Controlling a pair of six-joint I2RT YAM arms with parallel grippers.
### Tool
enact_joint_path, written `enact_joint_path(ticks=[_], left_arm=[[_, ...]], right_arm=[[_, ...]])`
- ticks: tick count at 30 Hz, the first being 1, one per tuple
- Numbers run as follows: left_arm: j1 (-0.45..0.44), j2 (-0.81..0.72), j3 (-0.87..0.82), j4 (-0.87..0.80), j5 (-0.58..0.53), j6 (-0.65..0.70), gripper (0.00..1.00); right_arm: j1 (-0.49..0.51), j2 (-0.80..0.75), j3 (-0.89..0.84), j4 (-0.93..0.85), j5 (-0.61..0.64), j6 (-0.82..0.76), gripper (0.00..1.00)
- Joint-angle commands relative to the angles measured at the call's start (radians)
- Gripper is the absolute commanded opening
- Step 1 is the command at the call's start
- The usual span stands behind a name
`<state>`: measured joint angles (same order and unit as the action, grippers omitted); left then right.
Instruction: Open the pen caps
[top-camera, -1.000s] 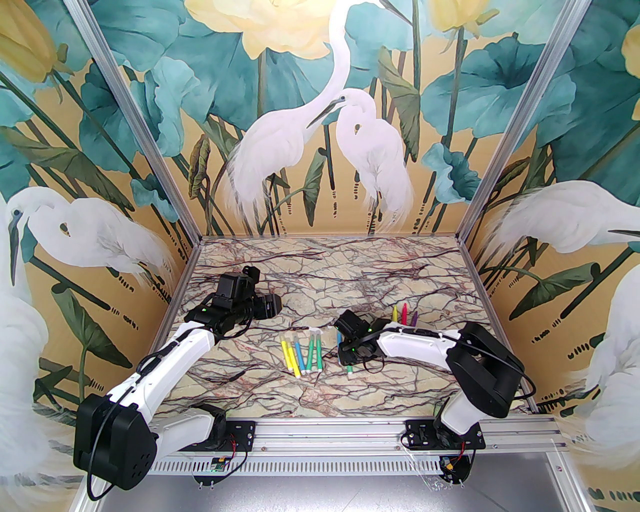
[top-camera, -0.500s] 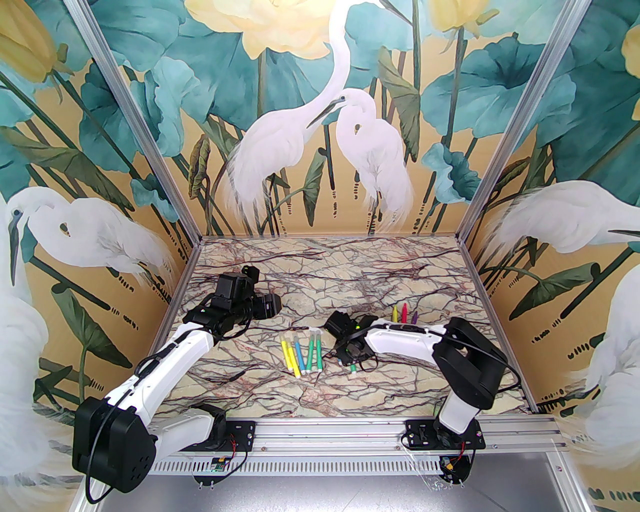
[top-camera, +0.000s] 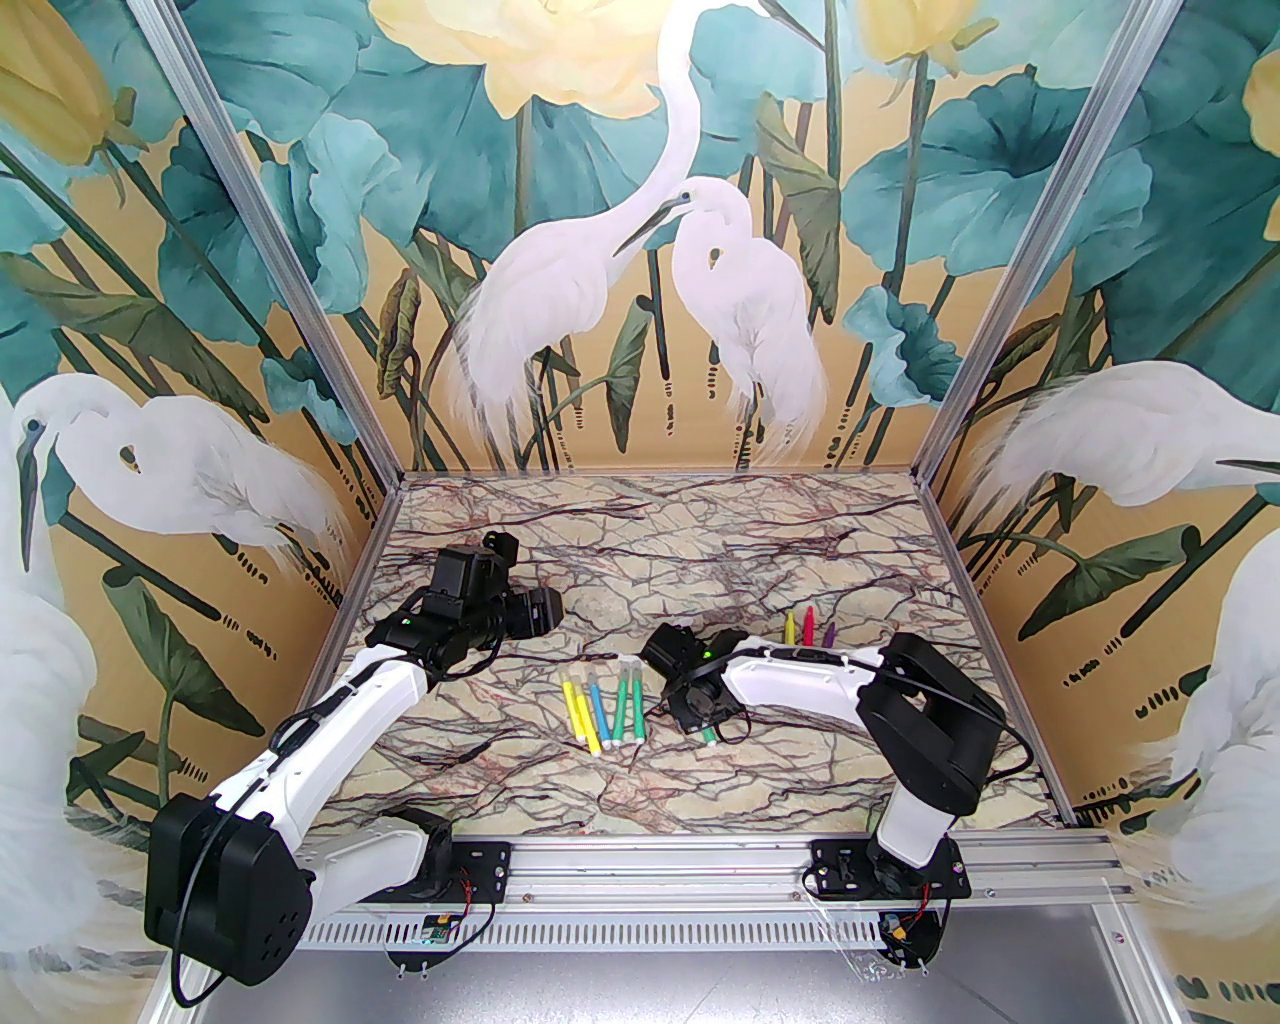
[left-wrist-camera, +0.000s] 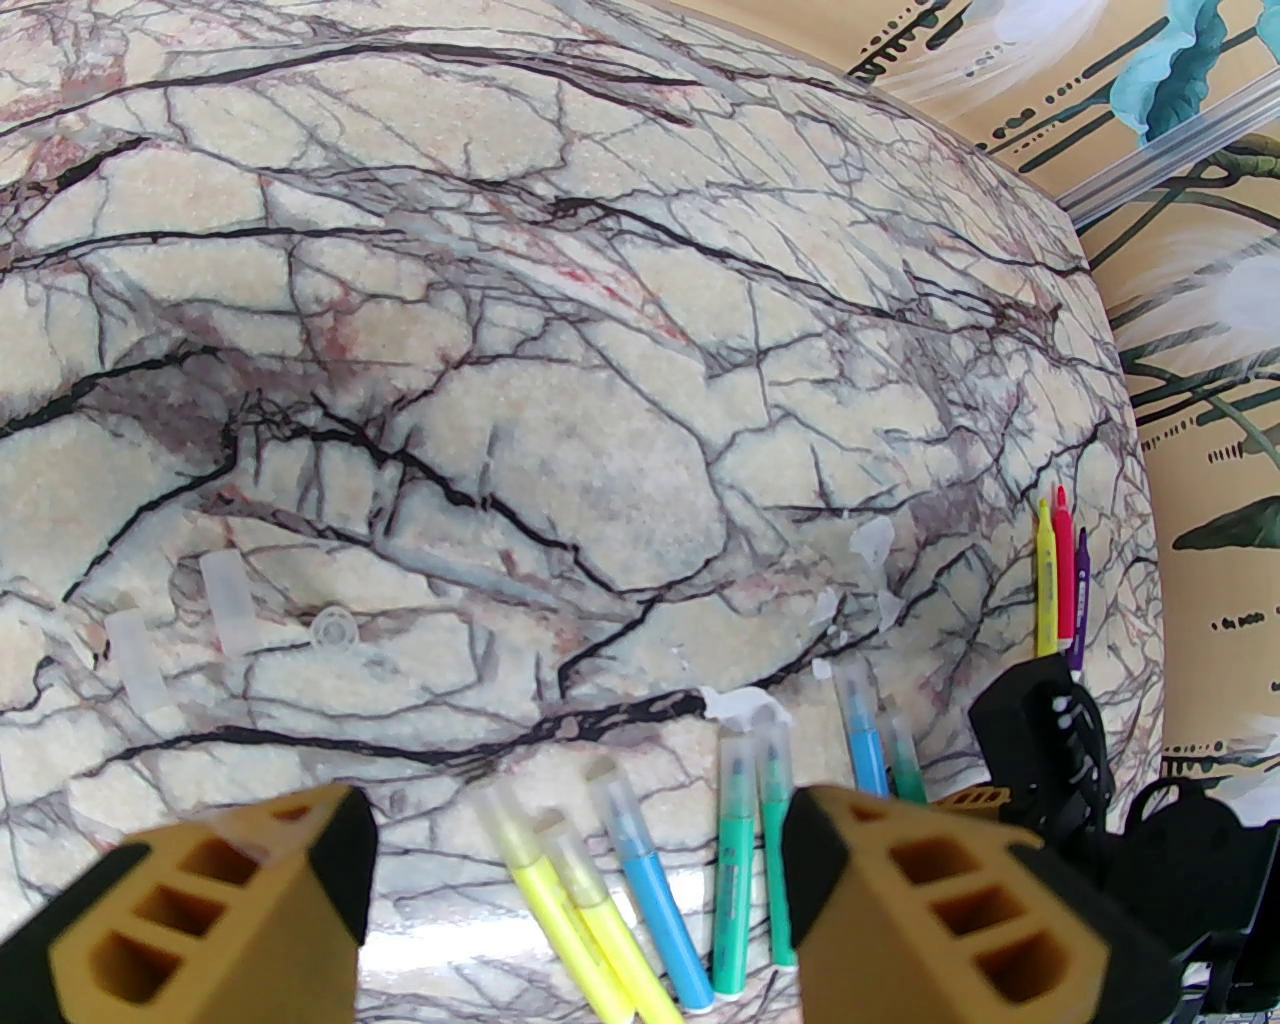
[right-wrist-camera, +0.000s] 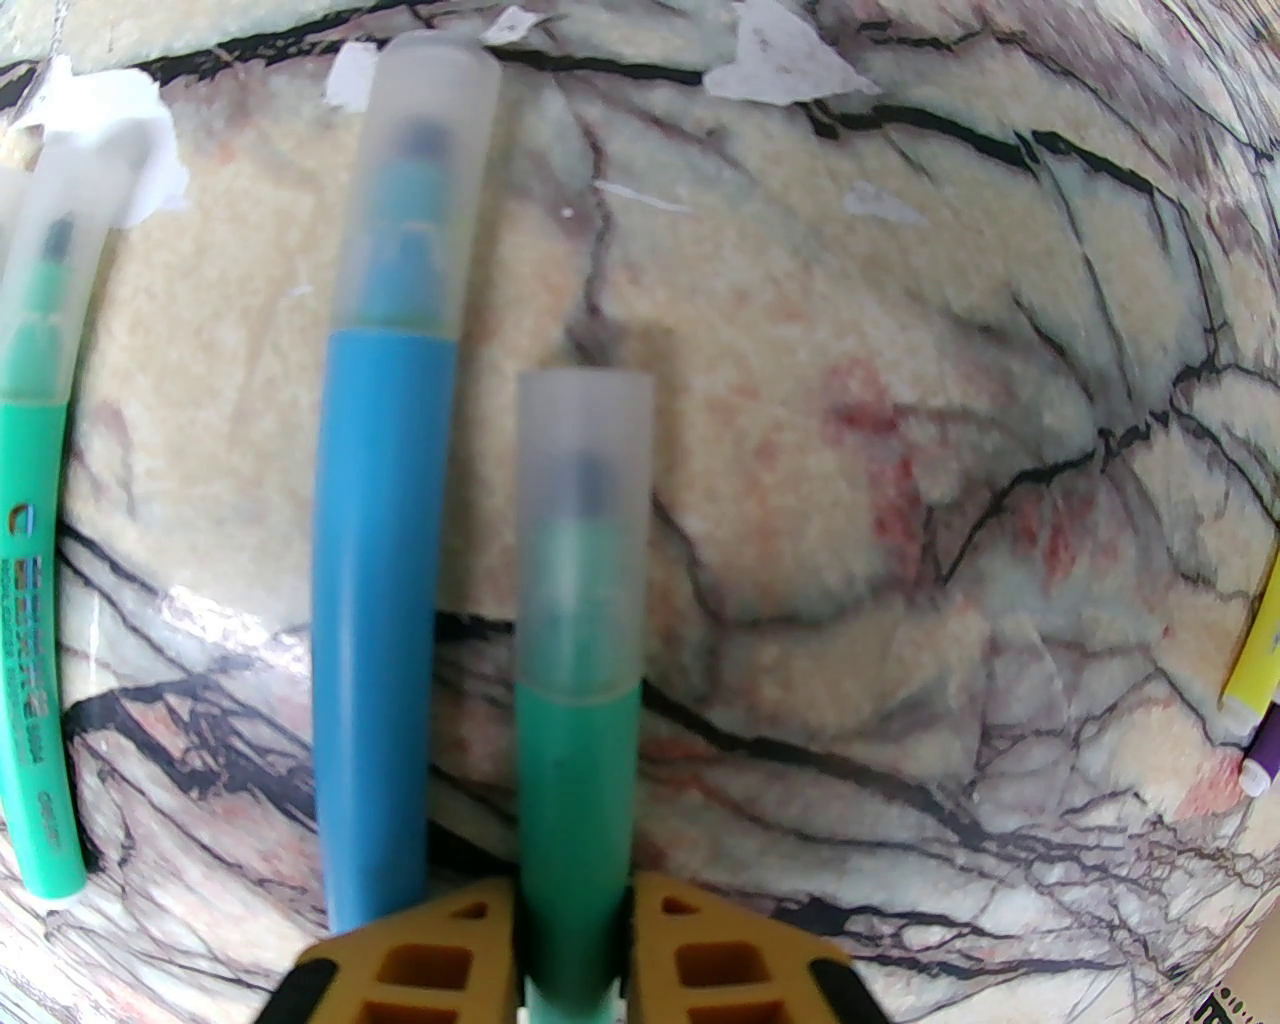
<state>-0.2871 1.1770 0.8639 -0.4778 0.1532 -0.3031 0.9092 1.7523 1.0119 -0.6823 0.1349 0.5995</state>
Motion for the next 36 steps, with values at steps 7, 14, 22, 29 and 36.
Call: enact_joint_path(ticks=[7,14,22,29,36], left_arm=[[0.007,-0.001,-0.012,0.040,0.094,-0.015,0.72],[0.005,0.004,-0.022,0.087,0.195,-0.019,0.72],[-0.003,0.001,-0.038,0.168,0.358,-0.027,0.72],[-0.029,0.005,-0.039,0.230,0.458,-0.047,0.72],[-0.099,0.039,-0.015,0.258,0.505,-0.039,0.72]], right_arm=[[-0.016,-0.058,-0.058,0.071,0.079,-0.033,0.14],[-0.039,-0.201,-0.120,0.154,0.062,-0.074,0.10],[-0.058,-0.374,-0.204,0.311,0.005,-0.140,0.07],[-0.061,-0.478,-0.243,0.388,-0.051,-0.177,0.07],[-0.061,-0.529,-0.259,0.437,-0.119,-0.209,0.07]])
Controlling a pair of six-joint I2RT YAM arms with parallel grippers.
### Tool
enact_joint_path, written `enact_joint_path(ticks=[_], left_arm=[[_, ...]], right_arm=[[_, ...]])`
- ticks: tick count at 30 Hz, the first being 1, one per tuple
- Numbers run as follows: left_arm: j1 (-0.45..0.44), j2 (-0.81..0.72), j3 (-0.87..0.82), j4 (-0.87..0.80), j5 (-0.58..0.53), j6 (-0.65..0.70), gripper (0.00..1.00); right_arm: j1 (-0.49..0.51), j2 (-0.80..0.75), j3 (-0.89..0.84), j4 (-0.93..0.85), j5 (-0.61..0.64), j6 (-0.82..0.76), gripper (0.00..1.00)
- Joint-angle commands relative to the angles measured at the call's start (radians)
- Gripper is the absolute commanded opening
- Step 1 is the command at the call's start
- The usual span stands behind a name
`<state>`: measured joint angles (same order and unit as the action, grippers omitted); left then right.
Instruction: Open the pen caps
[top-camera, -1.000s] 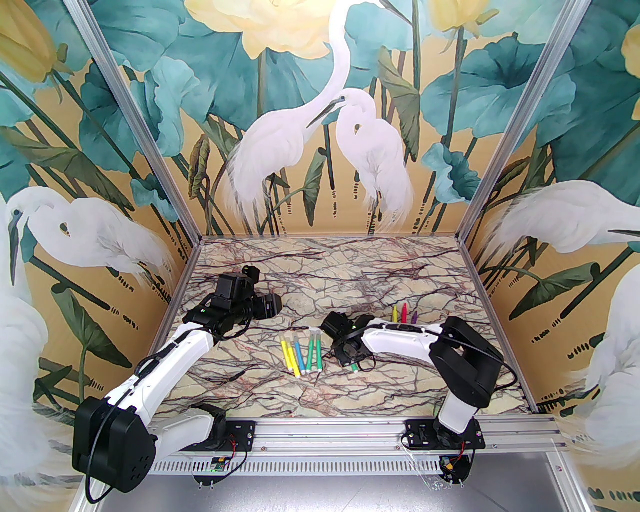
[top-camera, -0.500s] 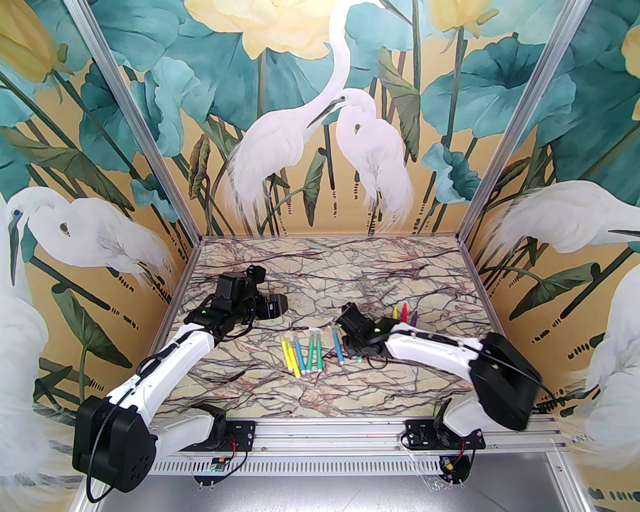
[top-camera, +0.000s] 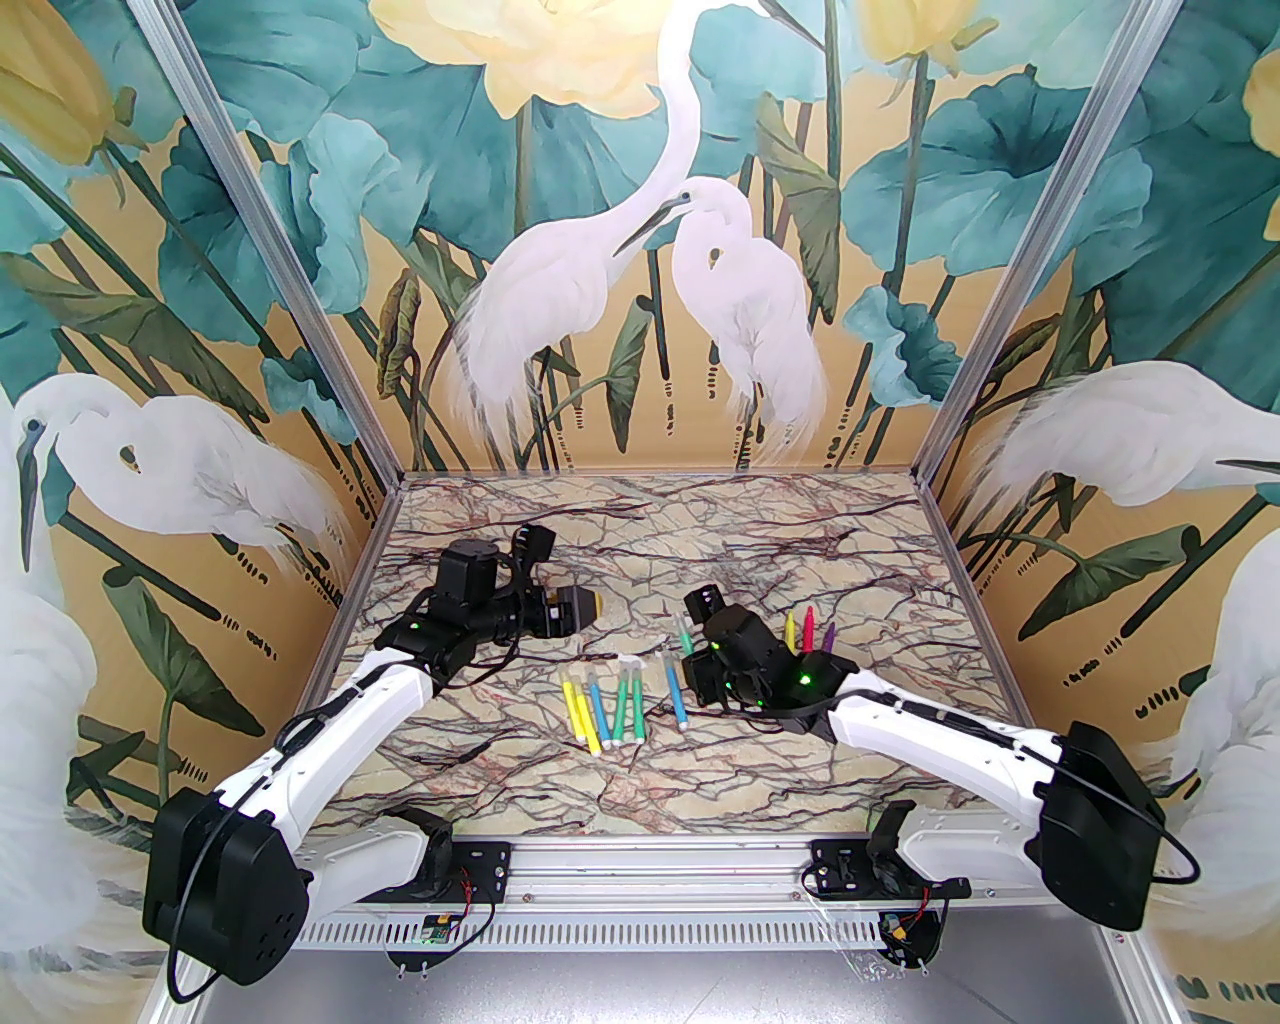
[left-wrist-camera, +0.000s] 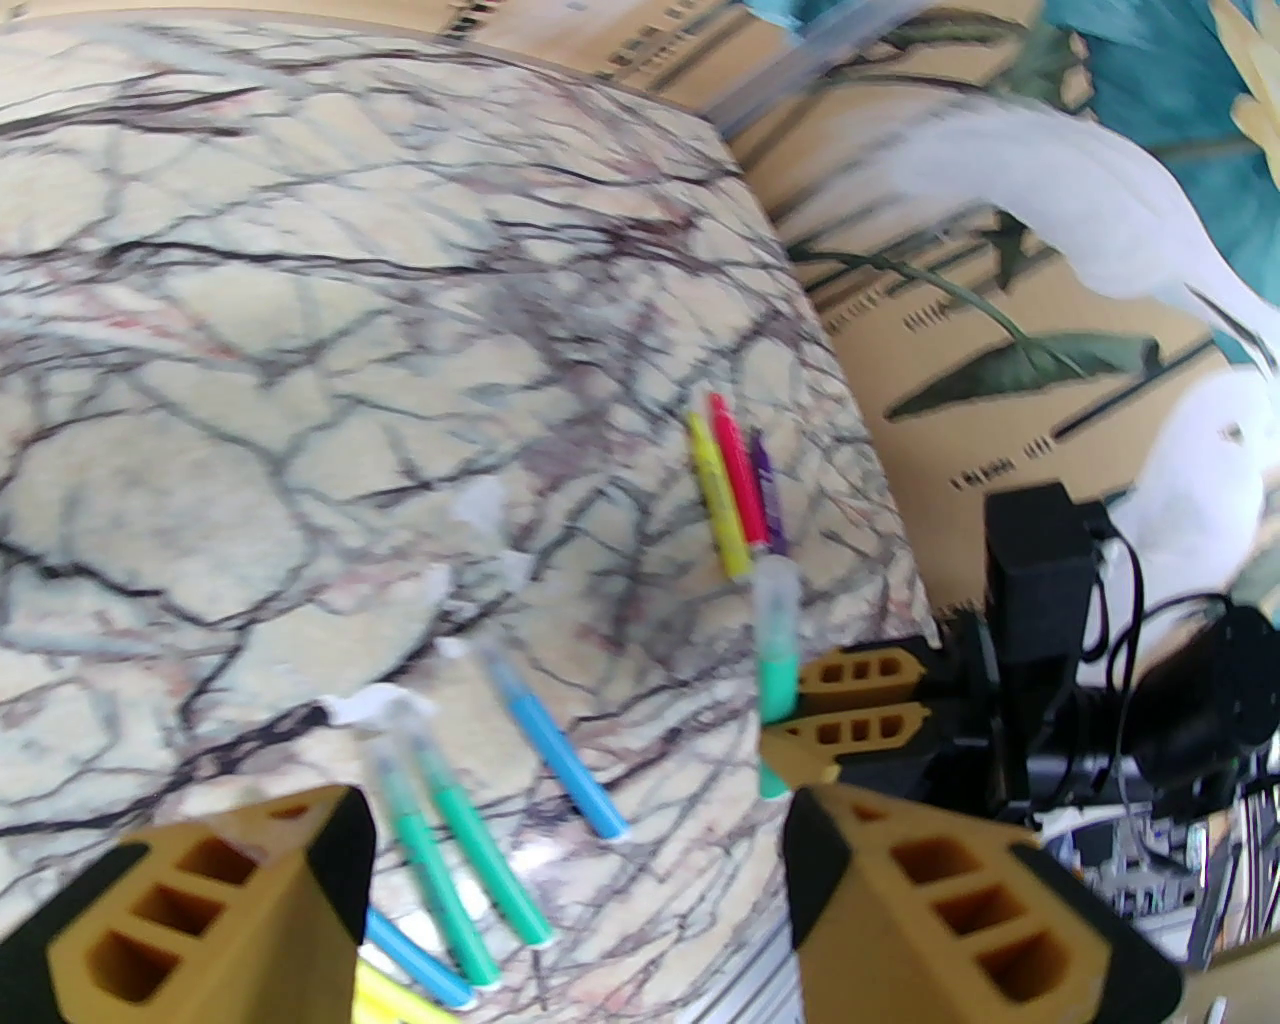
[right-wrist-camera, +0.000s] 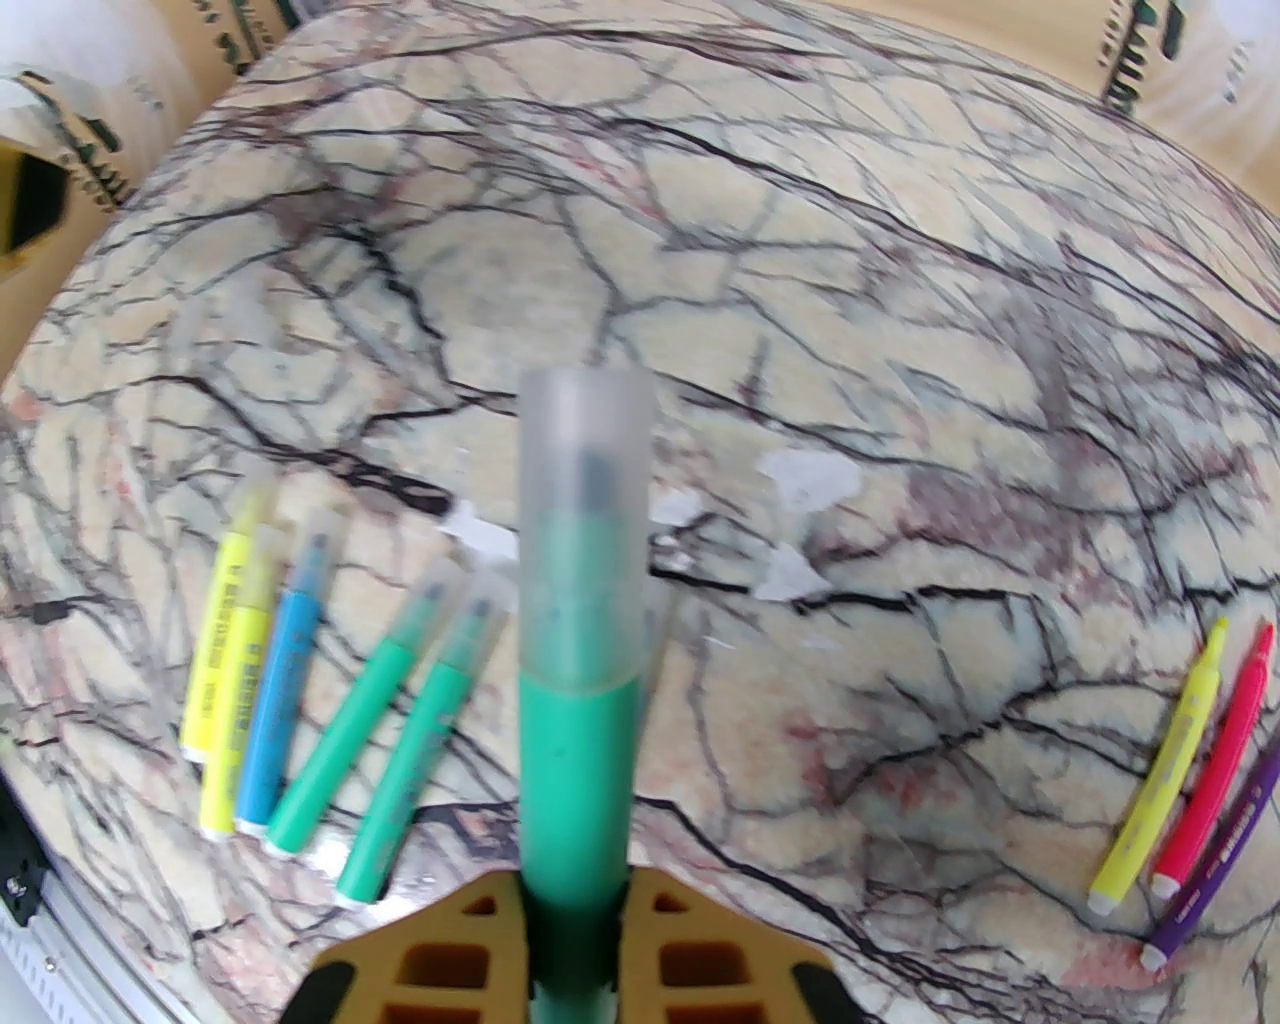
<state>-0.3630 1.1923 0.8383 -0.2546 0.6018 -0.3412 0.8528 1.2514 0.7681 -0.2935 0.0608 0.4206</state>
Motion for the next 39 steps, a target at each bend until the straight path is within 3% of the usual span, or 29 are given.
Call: enact_joint_path(ticks=[1,19,39], left_arm=[[-0.031,0.028,0.014,0.042,0.063,-0.005,0.71],[-0.090,0.097,0.016,0.250,0.204,-0.153,0.68],[-0.170,0.198,0.091,0.251,0.214,-0.150,0.55]], right_arm=[[-0.003,-0.034,-0.017,0.057,-0.057,-0.037,0.07],[-0.003,-0.083,-0.004,0.113,-0.176,-0.104,0.08],[-0.001,-0.082,0.010,0.123,-0.203,-0.118,0.08]])
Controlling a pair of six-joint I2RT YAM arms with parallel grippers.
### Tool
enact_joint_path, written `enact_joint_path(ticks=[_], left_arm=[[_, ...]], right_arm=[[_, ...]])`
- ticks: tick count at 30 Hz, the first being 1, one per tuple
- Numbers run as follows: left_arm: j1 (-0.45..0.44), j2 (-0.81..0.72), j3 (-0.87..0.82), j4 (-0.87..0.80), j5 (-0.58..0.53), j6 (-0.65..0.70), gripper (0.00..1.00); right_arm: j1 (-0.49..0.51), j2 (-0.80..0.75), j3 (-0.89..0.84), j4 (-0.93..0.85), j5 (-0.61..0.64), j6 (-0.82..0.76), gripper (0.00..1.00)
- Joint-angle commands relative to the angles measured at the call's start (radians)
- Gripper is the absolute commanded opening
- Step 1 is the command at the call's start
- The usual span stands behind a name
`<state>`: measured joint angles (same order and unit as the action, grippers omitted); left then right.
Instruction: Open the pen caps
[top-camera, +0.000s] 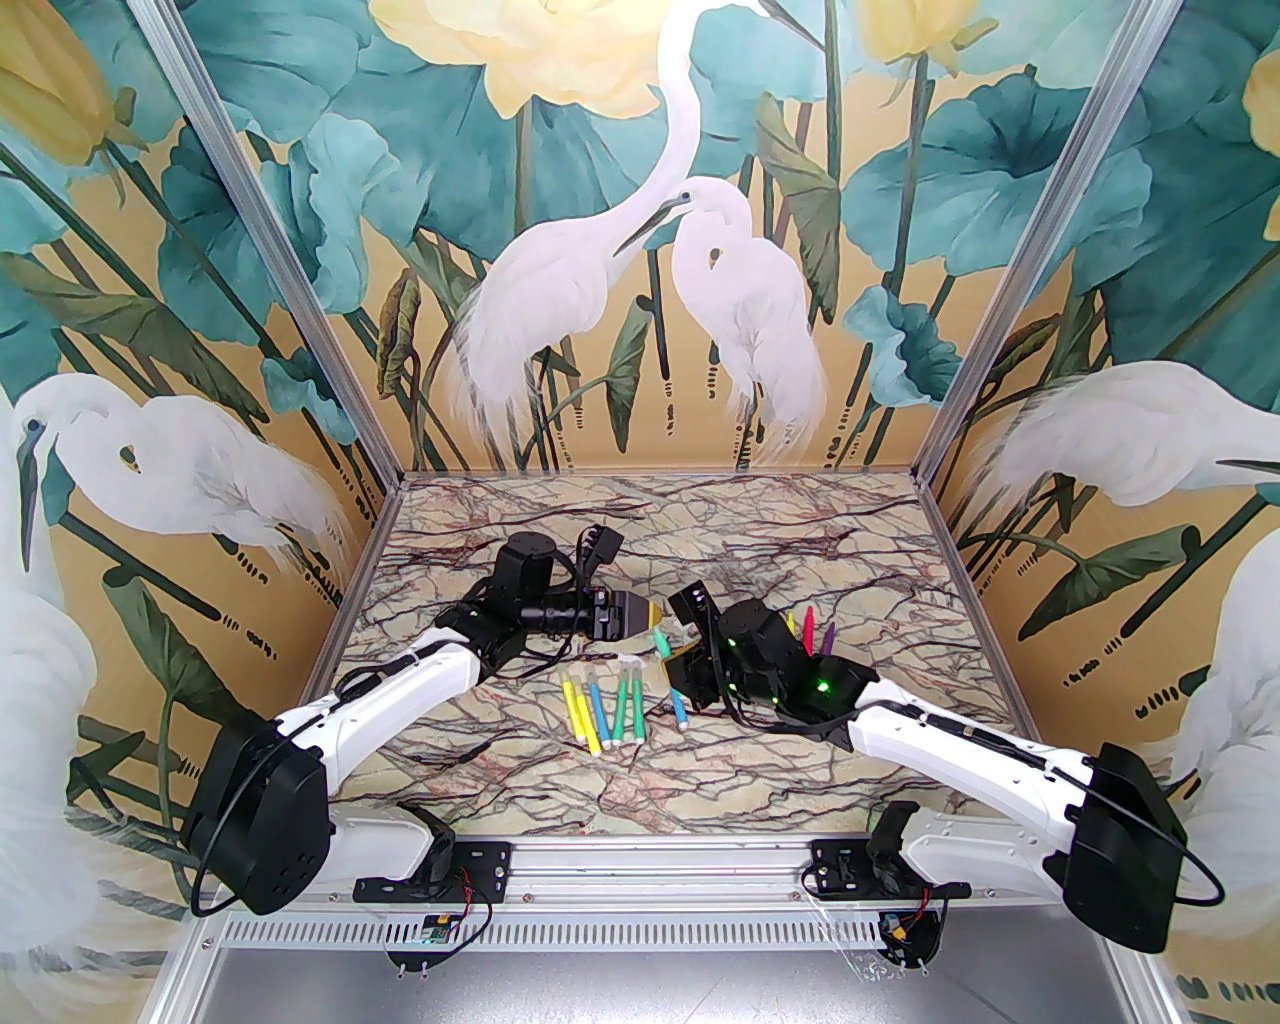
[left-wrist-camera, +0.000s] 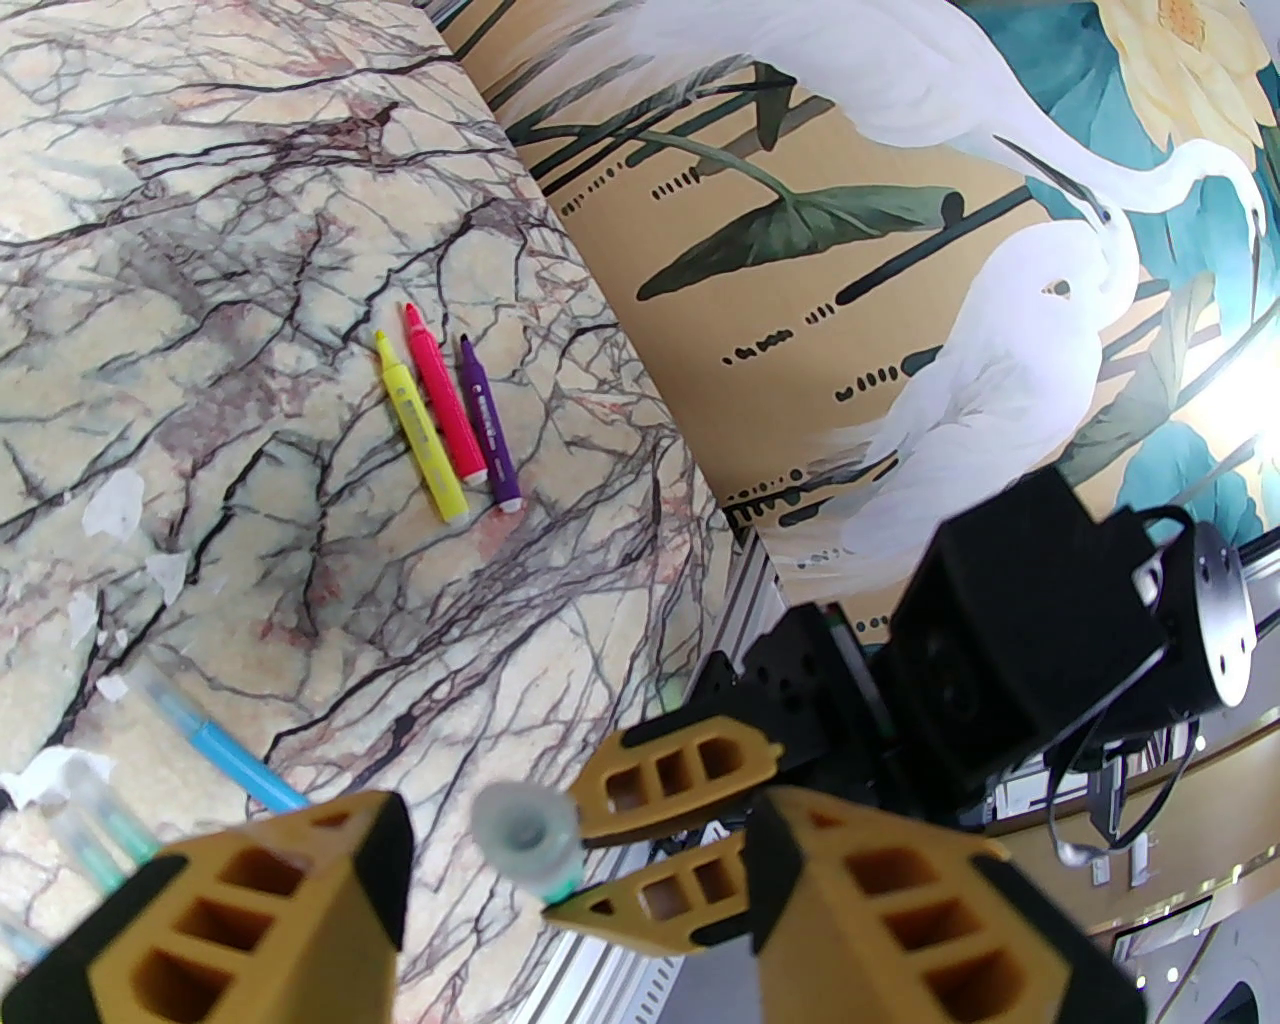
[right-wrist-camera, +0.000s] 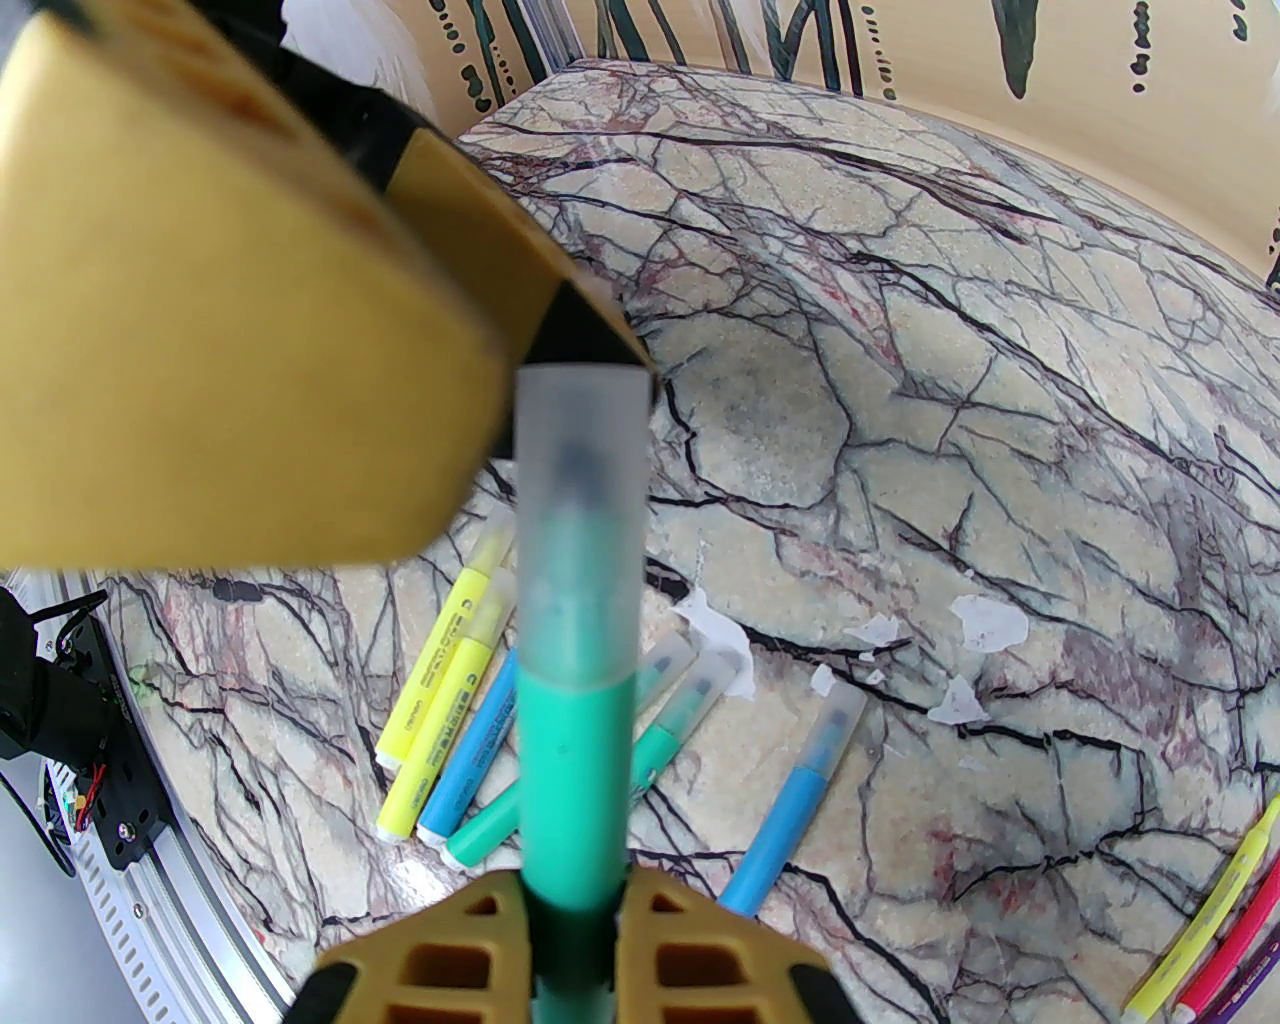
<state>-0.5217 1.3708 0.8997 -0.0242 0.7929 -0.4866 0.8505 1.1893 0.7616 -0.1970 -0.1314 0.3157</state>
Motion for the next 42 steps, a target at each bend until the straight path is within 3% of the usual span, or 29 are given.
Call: enact_joint_path(ticks=[1,28,35,42], left_arm=[[-0.013,0.024,0.031,0.021,0.025,-0.005,0.54],[-0.037,0.061,0.061,0.010,0.024,-0.007,0.09],[-0.037,0.054,0.070,0.002,0.011,-0.006,0.02],[-0.037,0.054,0.074,0.023,0.051,-0.025,0.01]], right_arm=[[0.001,-0.020,0.016,0.028,-0.010,-0.013,0.09],[0.000,-0.039,0.007,0.043,0.014,-0.013,0.10],[0.000,-0.043,-0.006,0.041,0.031,-0.014,0.42],[-0.001,-0.025,-0.016,0.068,0.029,-0.010,0.48]])
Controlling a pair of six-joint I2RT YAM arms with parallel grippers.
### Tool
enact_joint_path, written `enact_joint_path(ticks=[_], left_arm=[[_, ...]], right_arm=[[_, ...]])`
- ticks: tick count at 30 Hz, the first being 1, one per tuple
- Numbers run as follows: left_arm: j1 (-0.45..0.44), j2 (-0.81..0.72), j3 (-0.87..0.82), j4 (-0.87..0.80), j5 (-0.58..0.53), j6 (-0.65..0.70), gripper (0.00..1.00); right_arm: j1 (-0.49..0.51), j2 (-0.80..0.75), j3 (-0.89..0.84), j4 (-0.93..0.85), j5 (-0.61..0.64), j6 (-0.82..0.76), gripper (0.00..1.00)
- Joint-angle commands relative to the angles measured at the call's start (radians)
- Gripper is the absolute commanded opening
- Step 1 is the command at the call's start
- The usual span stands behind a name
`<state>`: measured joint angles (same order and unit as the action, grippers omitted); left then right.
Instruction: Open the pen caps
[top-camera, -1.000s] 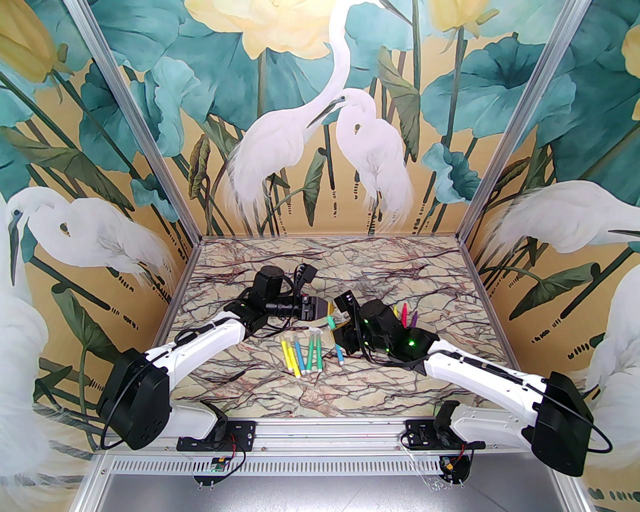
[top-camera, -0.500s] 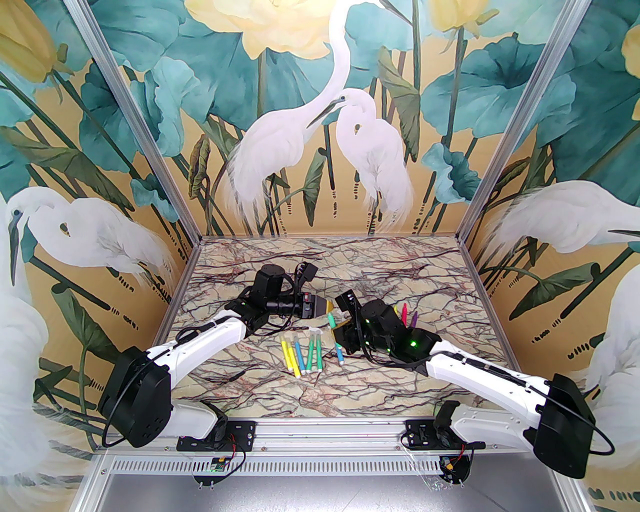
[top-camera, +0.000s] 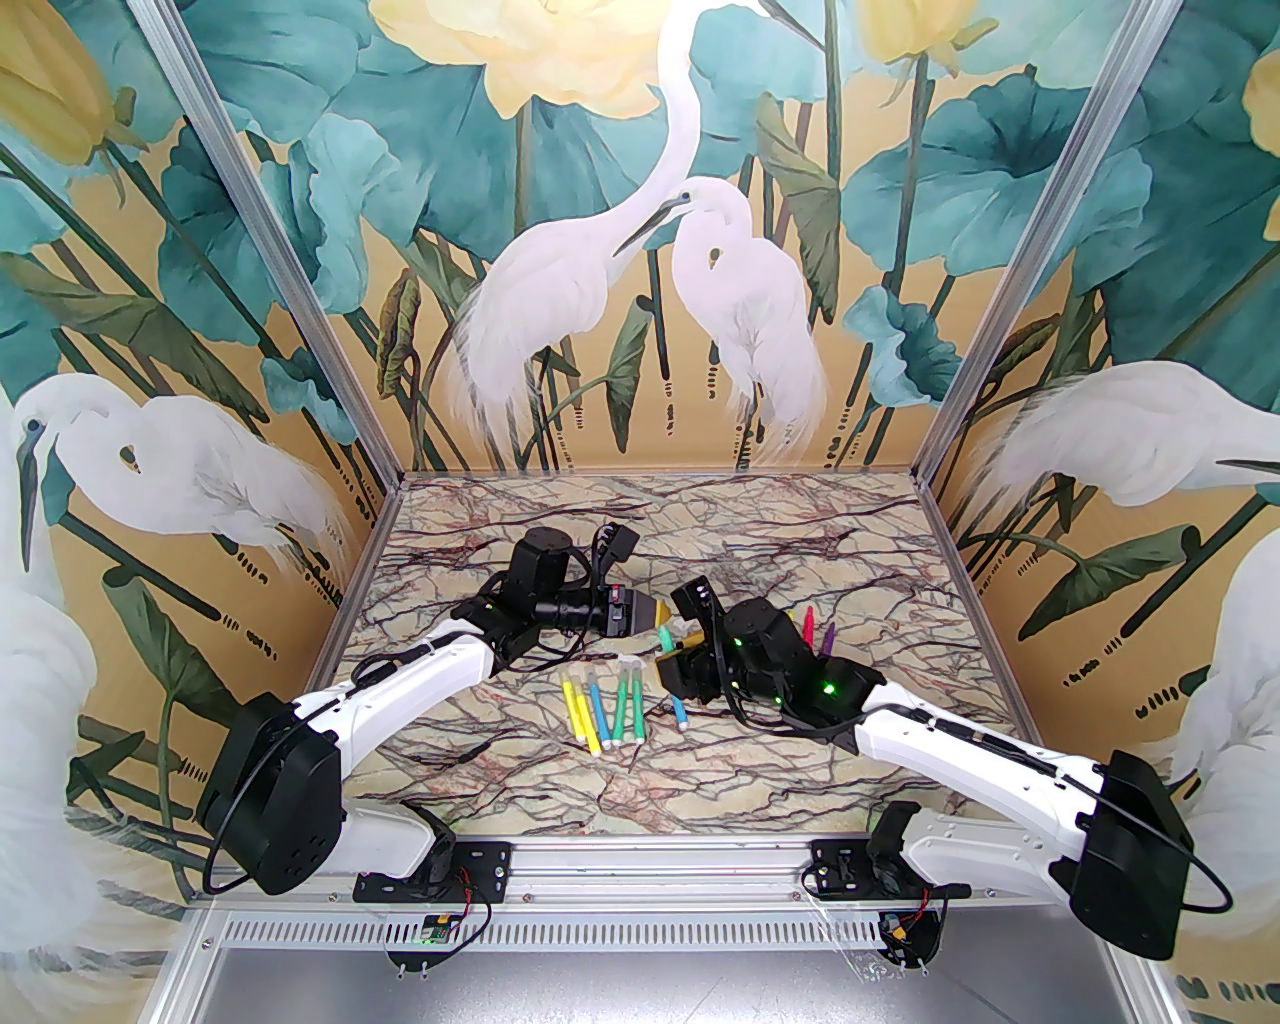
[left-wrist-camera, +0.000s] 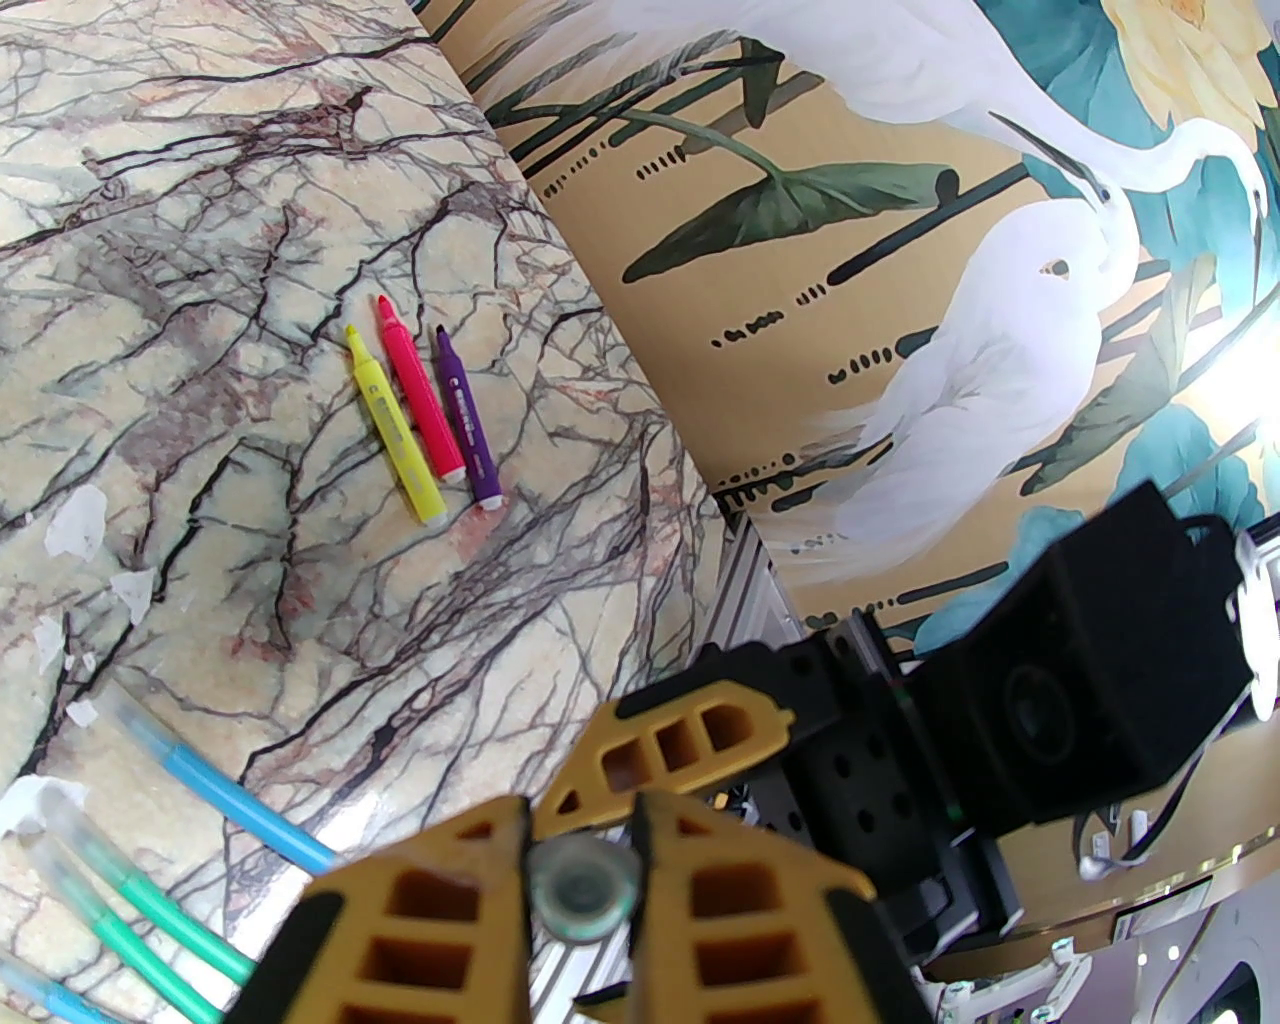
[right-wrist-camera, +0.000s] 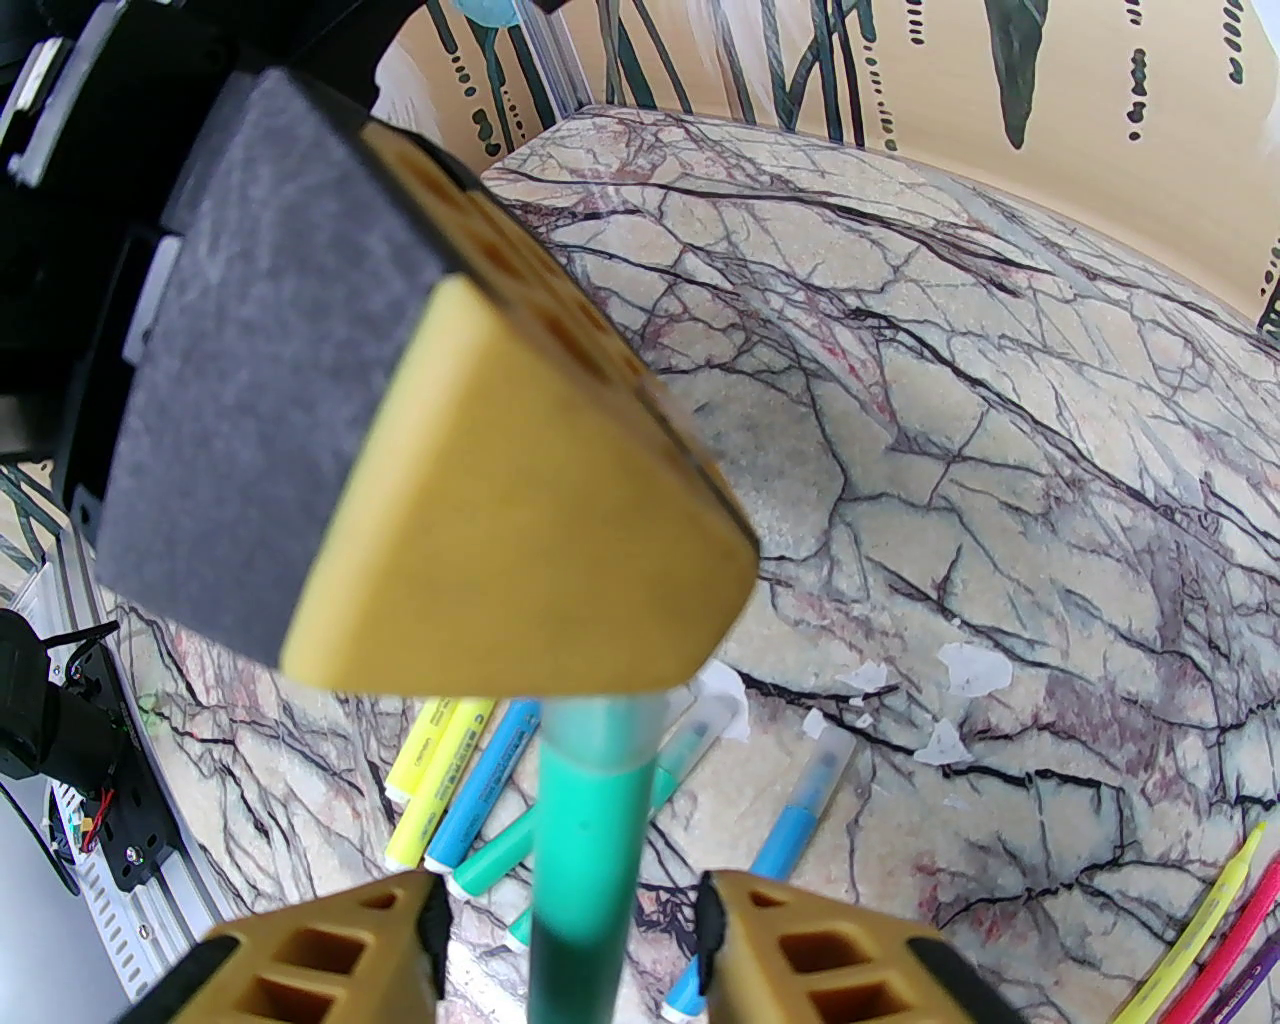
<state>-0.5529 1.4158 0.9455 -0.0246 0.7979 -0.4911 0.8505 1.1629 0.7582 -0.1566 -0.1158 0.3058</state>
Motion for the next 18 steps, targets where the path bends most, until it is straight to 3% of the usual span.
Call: enact_joint_path(ticks=[1,10,18], left_arm=[[-0.005,0.009,0.028,0.030,0.055,-0.025,0.01],[-0.005,0.012,0.025,0.061,0.089,-0.043,0.00],[-0.005,0.021,0.027,0.068,0.082,-0.046,0.00]], right_arm=[[-0.001,0.006,-0.011,0.030,0.013,0.000,0.48],[-0.001,0.040,0.000,0.044,-0.003,-0.002,0.47],[-0.001,0.055,0.007,0.049,-0.016,-0.002,0.35]])
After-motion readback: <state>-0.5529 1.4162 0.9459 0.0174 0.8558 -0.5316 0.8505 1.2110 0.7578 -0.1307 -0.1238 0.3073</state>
